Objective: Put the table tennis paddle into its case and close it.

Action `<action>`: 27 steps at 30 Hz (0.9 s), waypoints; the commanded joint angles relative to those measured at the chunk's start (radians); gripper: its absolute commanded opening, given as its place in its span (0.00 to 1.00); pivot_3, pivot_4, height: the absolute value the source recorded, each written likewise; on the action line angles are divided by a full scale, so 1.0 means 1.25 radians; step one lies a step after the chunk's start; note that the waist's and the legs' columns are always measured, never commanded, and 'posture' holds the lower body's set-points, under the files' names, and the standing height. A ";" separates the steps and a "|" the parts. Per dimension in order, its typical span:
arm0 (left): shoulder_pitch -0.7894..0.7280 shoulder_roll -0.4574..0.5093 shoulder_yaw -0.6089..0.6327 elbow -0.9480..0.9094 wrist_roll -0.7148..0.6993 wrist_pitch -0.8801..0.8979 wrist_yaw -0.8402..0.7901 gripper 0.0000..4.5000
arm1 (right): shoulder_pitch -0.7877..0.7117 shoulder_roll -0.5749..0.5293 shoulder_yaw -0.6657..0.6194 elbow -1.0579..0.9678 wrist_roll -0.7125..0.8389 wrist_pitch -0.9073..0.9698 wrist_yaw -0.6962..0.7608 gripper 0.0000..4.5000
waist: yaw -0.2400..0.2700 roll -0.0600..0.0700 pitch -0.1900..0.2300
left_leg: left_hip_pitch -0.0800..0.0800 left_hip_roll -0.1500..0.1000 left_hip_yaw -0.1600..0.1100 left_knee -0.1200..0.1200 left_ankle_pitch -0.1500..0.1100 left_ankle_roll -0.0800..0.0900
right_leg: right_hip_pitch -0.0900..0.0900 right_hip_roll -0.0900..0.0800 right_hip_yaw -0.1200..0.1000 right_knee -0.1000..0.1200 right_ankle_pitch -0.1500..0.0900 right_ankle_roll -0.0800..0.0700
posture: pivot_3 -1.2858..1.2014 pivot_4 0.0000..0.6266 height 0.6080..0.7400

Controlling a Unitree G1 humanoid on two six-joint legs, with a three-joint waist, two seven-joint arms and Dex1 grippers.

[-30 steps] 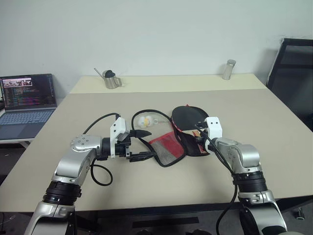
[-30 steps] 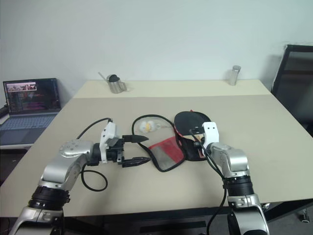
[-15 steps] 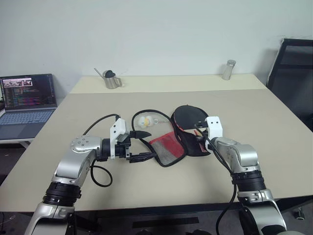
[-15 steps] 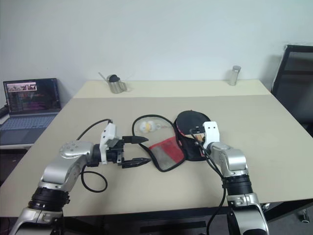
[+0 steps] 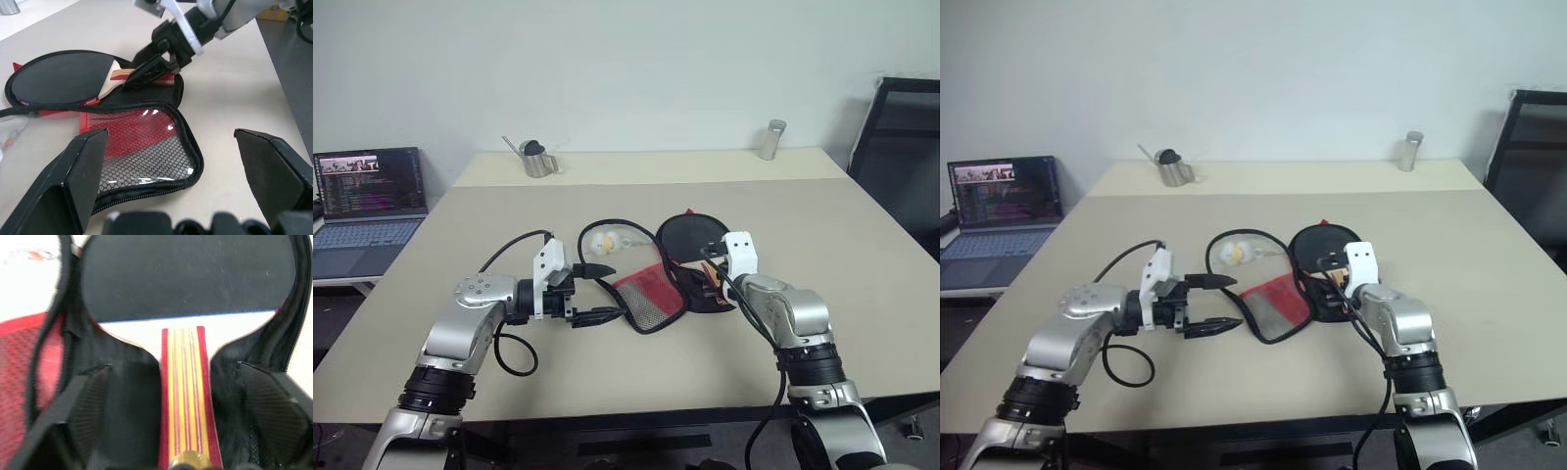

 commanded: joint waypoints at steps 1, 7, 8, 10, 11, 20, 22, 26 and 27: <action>0.016 0.014 0.035 -0.021 -0.007 -0.016 0.012 1.00 | 0.018 -0.047 0.015 -0.179 0.077 0.068 0.095 0.99 | 0.000 0.000 0.000 | 0.000 0.000 0.000 0.000 0.000 0.000 | 0.000 0.000 0.000 0.000 0.000 0.000 | 0.52 0.24 1.00; 0.047 0.048 0.043 0.020 0.025 -0.058 0.005 1.00 | 0.025 -0.228 -0.008 -0.341 0.174 0.100 0.264 0.99 | 0.001 0.000 0.000 | -0.002 0.000 -0.001 0.000 0.000 0.000 | -0.002 0.000 -0.001 0.000 0.000 0.000 | 0.52 0.24 1.00; 0.049 0.049 0.044 0.026 0.023 -0.058 0.006 1.00 | 0.023 -0.252 -0.014 -0.351 0.187 0.095 0.286 0.99 | 0.001 0.000 0.000 | -0.002 0.000 0.000 0.000 0.000 0.000 | -0.002 0.000 -0.001 0.000 0.000 0.000 | 0.52 0.24 1.00; 0.052 0.054 0.048 0.053 0.028 -0.062 0.010 1.00 | 0.009 -0.308 -0.041 -0.362 0.224 0.079 0.345 0.99 | 0.001 0.000 0.000 | -0.002 0.000 -0.001 0.000 0.000 0.000 | -0.002 0.000 -0.001 -0.001 0.000 0.000 | 0.52 0.24 1.00; 0.052 0.055 0.049 0.062 0.032 -0.066 0.012 1.00 | 0.006 -0.324 -0.049 -0.364 0.237 0.075 0.363 0.99 | 0.001 0.000 0.000 | -0.002 0.000 0.000 0.000 0.000 0.000 | -0.002 0.000 -0.001 -0.001 0.000 0.000 | 0.52 0.24 1.00; -0.038 0.019 0.019 0.288 0.130 -0.195 0.047 1.00 | 0.033 -0.450 -0.087 -0.408 0.362 0.017 0.540 0.99 | 0.003 -0.002 0.001 | -0.003 0.000 -0.001 0.000 0.000 0.000 | -0.003 0.000 -0.002 -0.001 0.000 0.000 | 0.52 0.24 1.00; -0.074 0.003 0.014 0.350 0.151 -0.228 0.054 1.00 | 0.038 -0.454 -0.080 -0.413 0.369 0.012 0.538 0.99 | 0.004 -0.002 0.001 | -0.003 0.000 -0.001 0.001 0.000 0.000 | -0.002 0.000 -0.002 -0.001 0.000 0.000 | 0.52 0.24 1.00; -0.141 -0.028 0.007 0.466 0.186 -0.289 0.077 1.00 | 0.046 -0.458 -0.071 -0.413 0.364 -0.002 0.532 0.99 | 0.006 -0.003 0.001 | -0.004 0.000 0.000 0.002 0.000 0.000 | -0.003 -0.001 -0.001 -0.001 0.001 0.002 | 0.52 0.24 1.00; -0.159 -0.039 0.001 0.497 0.196 -0.303 0.081 1.00 | 0.048 -0.459 -0.070 -0.414 0.363 -0.004 0.530 0.99 | 0.006 -0.003 0.001 | -0.004 0.000 0.000 0.002 0.000 0.000 | -0.003 -0.001 -0.001 -0.001 0.001 0.002 | 0.52 0.24 1.00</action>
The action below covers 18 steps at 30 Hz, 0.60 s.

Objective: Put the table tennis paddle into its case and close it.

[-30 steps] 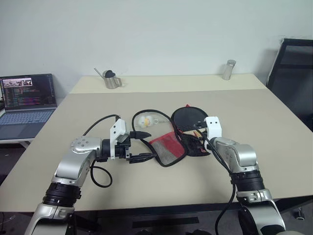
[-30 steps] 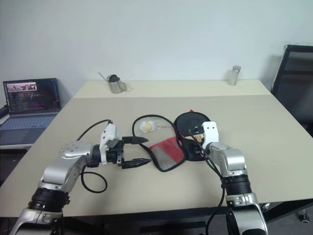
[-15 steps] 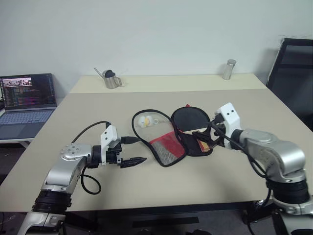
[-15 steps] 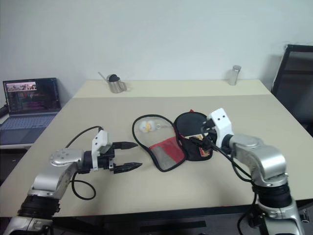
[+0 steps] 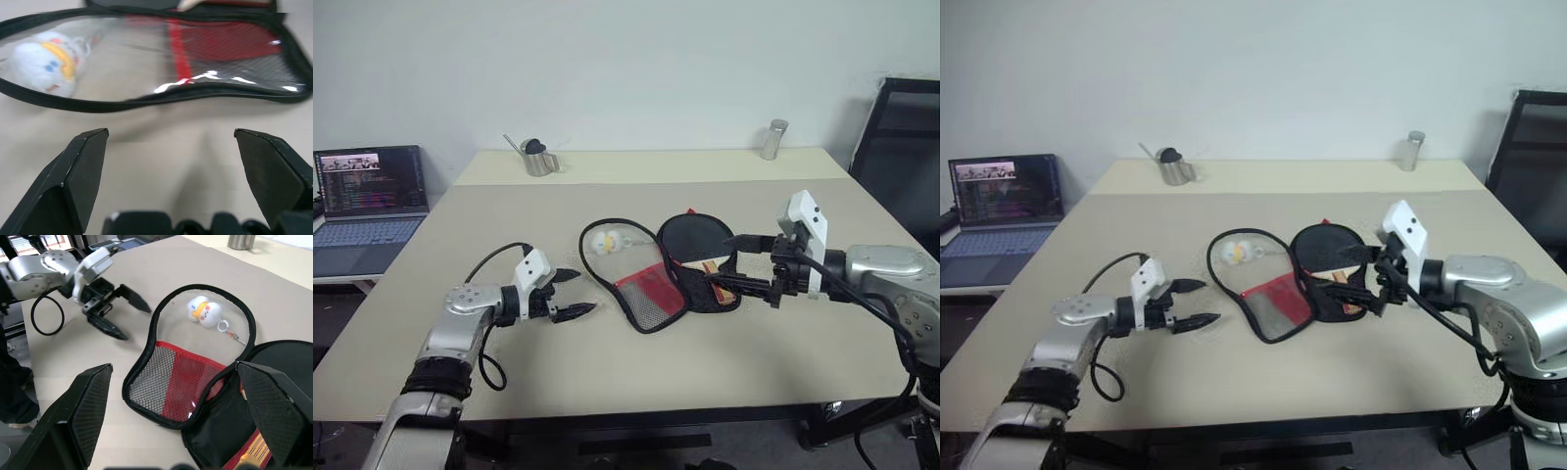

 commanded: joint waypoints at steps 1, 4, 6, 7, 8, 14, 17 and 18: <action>-0.062 -0.028 -0.010 0.088 0.031 -0.059 0.016 1.00 | 0.001 -0.014 -0.004 -0.026 0.005 -0.026 -0.006 0.99 | 0.000 0.000 0.000 | 0.000 0.000 0.000 0.000 0.000 0.000 | 0.000 0.000 0.000 0.000 0.000 0.000 | 0.52 0.24 1.00; -0.118 -0.063 -0.026 0.194 0.066 -0.092 0.032 1.00 | 0.006 -0.019 -0.001 -0.022 0.002 -0.033 -0.013 0.99 | 0.003 -0.001 0.000 | 0.000 0.000 0.000 0.000 0.000 0.000 | 0.000 0.000 -0.001 0.000 0.000 0.000 | 0.52 0.24 1.00; -0.155 -0.079 -0.043 0.258 0.097 -0.124 0.036 1.00 | 0.010 -0.024 0.000 -0.020 0.001 -0.037 -0.015 0.99 | 0.003 -0.001 0.000 | -0.001 0.000 0.000 0.001 0.000 0.000 | 0.000 0.000 0.000 0.000 0.000 0.001 | 0.52 0.24 1.00; -0.175 -0.089 -0.048 0.280 0.104 -0.137 0.036 1.00 | 0.012 -0.027 -0.002 -0.021 0.001 -0.038 -0.015 0.99 | 0.002 -0.001 0.000 | -0.001 0.000 0.000 0.001 0.000 0.000 | 0.000 0.000 -0.001 0.000 0.000 0.001 | 0.52 0.24 1.00; -0.194 -0.099 -0.049 0.296 0.108 -0.150 0.035 1.00 | 0.015 -0.030 -0.004 -0.023 0.002 -0.038 -0.016 0.99 | 0.002 -0.001 0.001 | -0.001 0.000 0.000 0.001 0.000 0.000 | 0.000 0.000 -0.001 0.000 0.000 0.001 | 0.52 0.24 1.00; -0.314 -0.161 -0.031 0.317 0.087 -0.185 -0.010 1.00 | 0.048 -0.069 -0.040 -0.041 0.040 0.010 -0.017 0.99 | 0.006 -0.004 0.002 | -0.002 0.000 -0.001 0.001 0.000 0.000 | 0.000 0.000 -0.001 0.000 0.001 0.001 | 0.52 0.24 1.00; -0.376 -0.191 -0.017 0.330 0.074 -0.186 -0.020 1.00 | 0.079 -0.099 -0.073 -0.056 0.070 0.035 -0.016 0.99 | 0.010 -0.004 0.002 | -0.004 -0.001 -0.001 0.002 0.000 0.000 | -0.001 0.000 -0.002 -0.002 0.001 0.001 | 0.52 0.24 1.00; -0.396 -0.200 -0.016 0.342 0.077 -0.188 -0.019 1.00 | 0.092 -0.109 -0.087 -0.063 0.079 0.040 -0.015 0.99 | 0.012 -0.004 0.002 | -0.004 -0.001 -0.001 0.002 0.000 0.000 | -0.001 0.000 -0.002 -0.002 0.001 0.001 | 0.52 0.24 1.00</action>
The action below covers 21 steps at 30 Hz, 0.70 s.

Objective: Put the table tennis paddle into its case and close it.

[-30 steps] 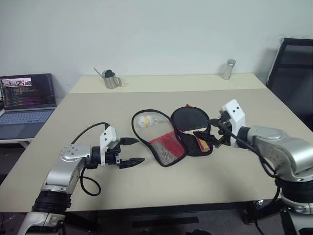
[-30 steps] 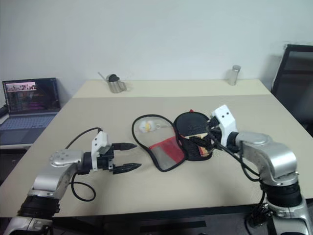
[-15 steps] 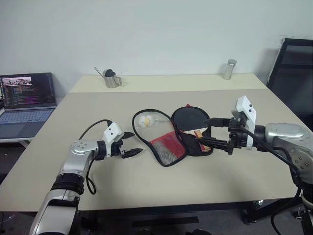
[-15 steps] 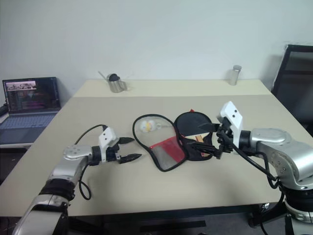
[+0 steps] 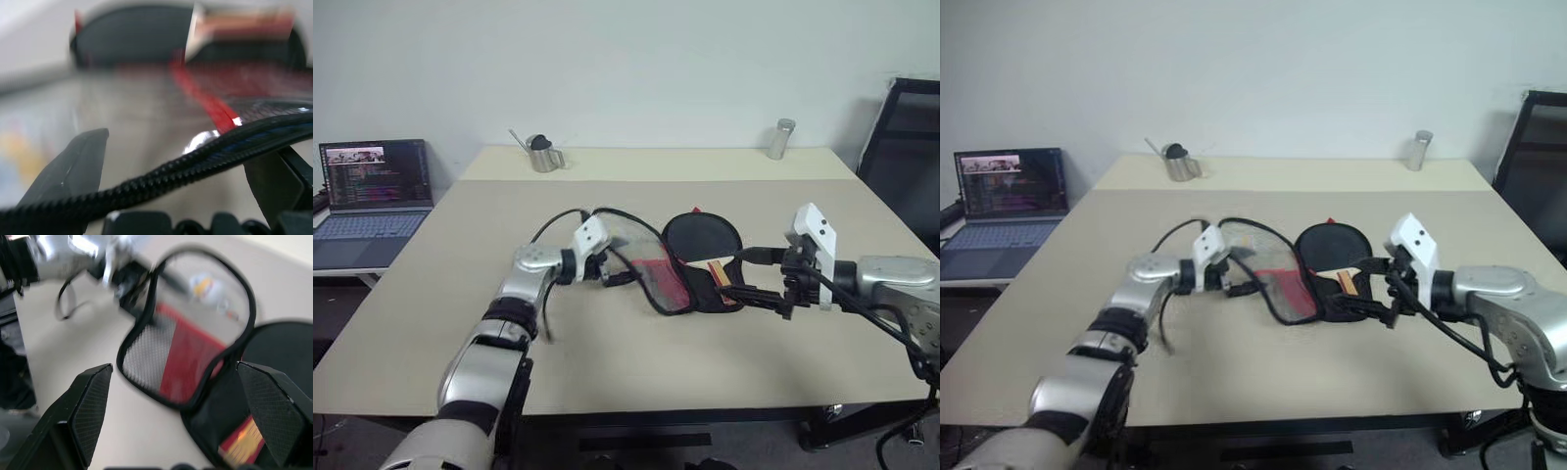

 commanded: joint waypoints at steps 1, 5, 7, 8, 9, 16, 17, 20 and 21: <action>-0.070 -0.021 0.019 0.016 -0.012 -0.023 -0.007 1.00 | 0.030 -0.035 -0.069 -0.044 0.039 0.019 -0.001 0.99 | 0.002 0.000 0.000 | 0.000 0.000 0.000 0.000 0.000 0.000 | 0.000 0.000 0.000 0.000 0.000 0.000 | 0.52 0.24 1.00; -0.123 -0.070 0.004 0.080 0.015 -0.044 0.022 1.00 | 0.089 -0.079 -0.122 -0.060 0.047 0.030 -0.007 0.99 | 0.002 0.000 0.000 | 0.000 0.000 0.000 0.000 0.000 0.000 | 0.000 0.000 -0.001 0.000 0.000 0.000 | 0.52 0.24 1.00; -0.142 -0.099 -0.003 0.112 0.032 -0.053 0.047 1.00 | 0.108 -0.091 -0.144 -0.064 0.046 0.036 -0.021 0.99 | 0.002 0.000 0.000 | 0.000 -0.001 0.001 0.000 0.000 0.000 | 0.000 0.000 -0.001 0.000 0.000 0.000 | 0.52 0.24 1.00; -0.149 -0.112 -0.005 0.127 0.040 -0.055 0.059 1.00 | 0.114 -0.095 -0.151 -0.066 0.048 0.040 -0.029 0.99 | 0.002 0.000 0.000 | 0.000 0.000 0.001 0.000 0.000 0.000 | 0.000 0.000 -0.002 0.000 0.000 0.001 | 0.52 0.24 1.00; -0.155 -0.124 -0.006 0.139 0.049 -0.057 0.074 1.00 | 0.119 -0.097 -0.156 -0.069 0.049 0.043 -0.035 0.99 | 0.002 0.000 0.000 | 0.000 0.000 0.001 0.001 0.000 0.000 | 0.000 0.000 -0.001 0.000 0.001 0.001 | 0.52 0.24 1.00; -0.190 -0.196 -0.008 0.198 0.101 -0.049 0.193 1.00 | 0.127 -0.098 -0.169 -0.071 0.053 0.058 -0.076 0.99 | 0.002 -0.001 0.000 | 0.000 -0.001 0.000 0.001 0.000 0.000 | 0.000 0.000 -0.001 0.000 0.001 0.001 | 0.52 0.24 1.00; -0.193 -0.203 -0.006 0.201 0.104 -0.049 0.202 1.00 | 0.124 -0.097 -0.166 -0.067 0.050 0.057 -0.082 0.99 | 0.002 -0.001 0.000 | 0.000 -0.001 0.000 0.000 0.000 0.000 | 0.000 0.000 -0.001 0.000 0.001 0.001 | 0.52 0.24 1.00; -0.194 -0.204 0.000 0.200 0.105 -0.058 0.193 1.00 | 0.111 -0.086 -0.154 -0.053 0.045 0.055 -0.104 0.99 | 0.001 -0.001 0.000 | 0.000 0.000 0.000 0.000 0.000 0.000 | 0.000 0.000 -0.001 0.000 0.001 0.001 | 0.52 0.24 1.00; -0.192 -0.199 0.005 0.197 0.101 -0.062 0.181 1.00 | 0.105 -0.078 -0.151 -0.045 0.046 0.055 -0.111 0.99 | 0.001 -0.001 0.000 | 0.000 0.000 0.000 0.000 0.000 0.000 | 0.000 0.000 -0.001 0.000 0.001 0.001 | 0.52 0.24 1.00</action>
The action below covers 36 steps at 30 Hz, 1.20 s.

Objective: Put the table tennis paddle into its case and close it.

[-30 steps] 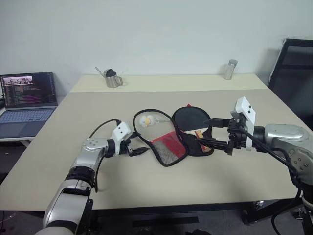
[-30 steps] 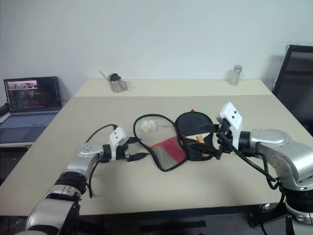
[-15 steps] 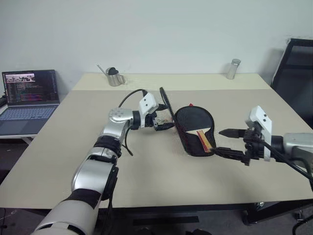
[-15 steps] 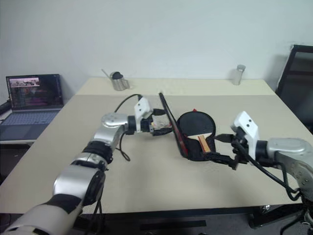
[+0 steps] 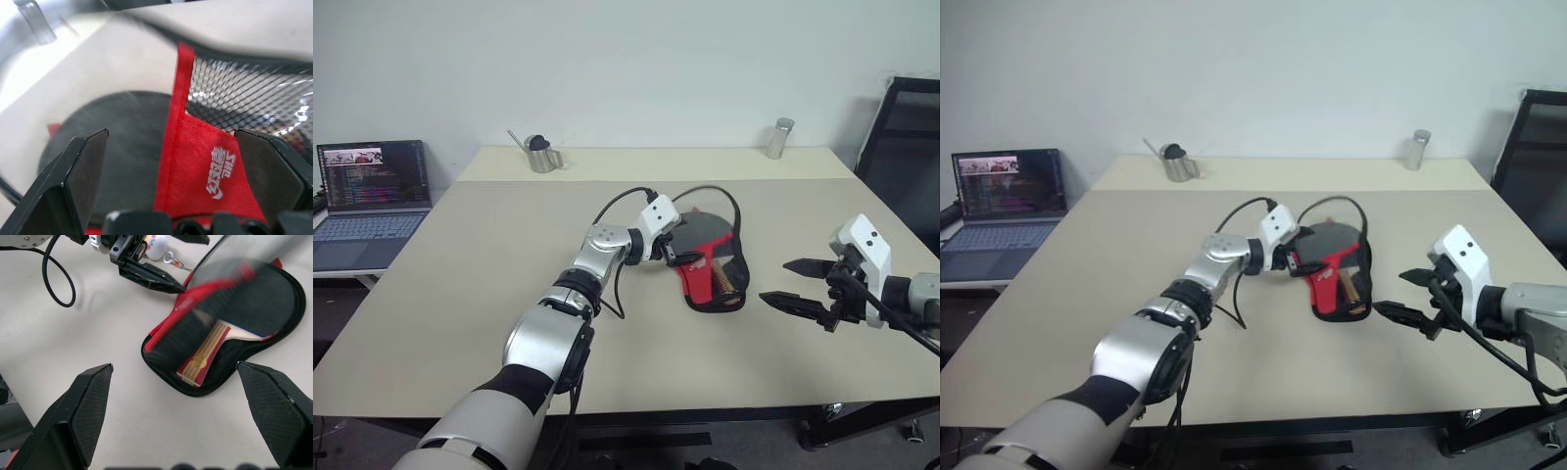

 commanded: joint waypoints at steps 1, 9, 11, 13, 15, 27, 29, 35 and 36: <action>-0.017 0.021 0.023 -0.013 -0.008 -0.030 -0.030 1.00 | -0.035 0.028 0.005 0.024 0.003 -0.010 -0.034 0.99 | -0.001 0.000 0.000 | 0.000 0.000 0.000 0.000 0.000 0.000 | 0.000 0.000 0.000 0.000 0.000 0.000 | 0.52 0.24 1.00; 0.025 0.125 0.081 -0.080 -0.066 -0.053 -0.146 1.00 | -0.145 0.162 0.126 0.241 -0.097 -0.093 -0.093 0.99 | -0.013 0.000 0.000 | 0.001 0.000 0.001 0.000 0.000 0.000 | 0.000 0.000 0.001 0.002 0.000 -0.001 | 0.52 0.24 1.00; 0.054 0.152 0.100 -0.127 -0.100 -0.028 -0.200 1.00 | -0.176 0.192 0.163 0.301 -0.134 -0.130 -0.097 0.99 | -0.016 0.000 0.000 | 0.001 0.000 0.001 0.000 0.000 0.000 | -0.001 0.000 0.001 0.002 0.000 -0.001 | 0.52 0.24 1.00; 0.112 0.191 0.118 -0.237 -0.156 0.056 -0.281 1.00 | -0.219 0.240 0.194 0.397 -0.187 -0.176 -0.128 0.99 | -0.019 0.000 0.000 | 0.001 0.000 0.001 0.000 0.000 0.000 | 0.000 0.000 0.001 0.002 0.000 -0.001 | 0.52 0.24 1.00; 0.177 0.227 0.128 -0.368 -0.204 0.144 -0.328 1.00 | -0.252 0.275 0.216 0.489 -0.238 -0.217 -0.151 0.99 | -0.022 0.000 0.000 | 0.002 0.001 0.003 0.000 0.000 0.000 | -0.001 0.000 0.003 0.002 0.001 -0.001 | 0.52 0.24 1.00; 0.368 0.313 0.161 -0.722 -0.280 0.326 -0.213 1.00 | -0.390 0.393 0.270 0.910 -0.399 -0.427 -0.126 0.99 | -0.017 0.000 0.000 | 0.003 0.000 0.002 0.001 0.000 0.000 | 0.000 0.000 0.005 0.003 0.003 -0.005 | 0.52 0.24 1.00; 0.377 0.314 0.157 -0.745 -0.284 0.341 -0.202 1.00 | -0.402 0.404 0.269 0.947 -0.408 -0.439 -0.118 0.99 | -0.018 0.000 0.000 | 0.003 0.001 0.002 0.000 0.000 0.000 | 0.000 0.000 0.005 0.003 0.003 -0.005 | 0.52 0.24 1.00; 0.384 0.318 0.142 -0.778 -0.289 0.364 -0.186 1.00 | -0.411 0.414 0.285 1.002 -0.438 -0.452 -0.080 0.99 | -0.019 0.000 -0.001 | 0.005 0.001 0.003 0.000 0.000 0.000 | 0.001 0.001 0.005 0.004 0.003 -0.005 | 0.52 0.24 1.00; 0.383 0.319 0.141 -0.779 -0.290 0.366 -0.185 1.00 | -0.410 0.414 0.292 1.006 -0.445 -0.455 -0.072 0.99 | -0.019 0.000 -0.001 | 0.005 0.001 0.003 0.000 0.000 0.000 | 0.001 0.001 0.005 0.005 0.003 -0.005 | 0.52 0.24 1.00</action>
